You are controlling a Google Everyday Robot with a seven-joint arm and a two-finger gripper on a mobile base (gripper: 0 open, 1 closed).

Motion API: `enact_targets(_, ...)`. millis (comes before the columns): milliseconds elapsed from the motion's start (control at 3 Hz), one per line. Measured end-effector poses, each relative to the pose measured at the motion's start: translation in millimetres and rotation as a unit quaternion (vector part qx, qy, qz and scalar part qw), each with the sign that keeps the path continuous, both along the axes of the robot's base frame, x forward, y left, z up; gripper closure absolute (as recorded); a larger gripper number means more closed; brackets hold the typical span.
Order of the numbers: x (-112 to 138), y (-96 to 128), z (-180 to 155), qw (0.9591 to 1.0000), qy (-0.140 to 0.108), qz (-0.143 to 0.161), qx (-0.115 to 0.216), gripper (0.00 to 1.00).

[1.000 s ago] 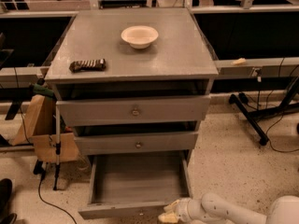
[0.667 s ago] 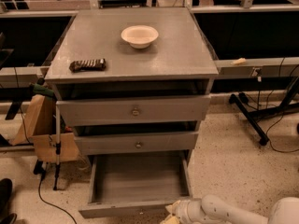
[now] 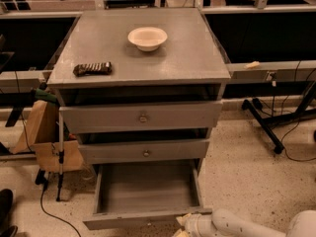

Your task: Close bottom drawer

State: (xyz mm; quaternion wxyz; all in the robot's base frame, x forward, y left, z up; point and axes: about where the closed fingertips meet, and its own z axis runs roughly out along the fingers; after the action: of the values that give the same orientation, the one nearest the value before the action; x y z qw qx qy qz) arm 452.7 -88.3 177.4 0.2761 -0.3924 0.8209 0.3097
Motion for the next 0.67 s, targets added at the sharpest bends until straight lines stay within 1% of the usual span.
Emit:
enact_targets(333,0.0,2.9,2.8,1.0000,0.000,0.000,0.003,0.18)
enact_targets(667,9.8,6.8,6.4,1.0000,0.000,0.001,0.004,0.41)
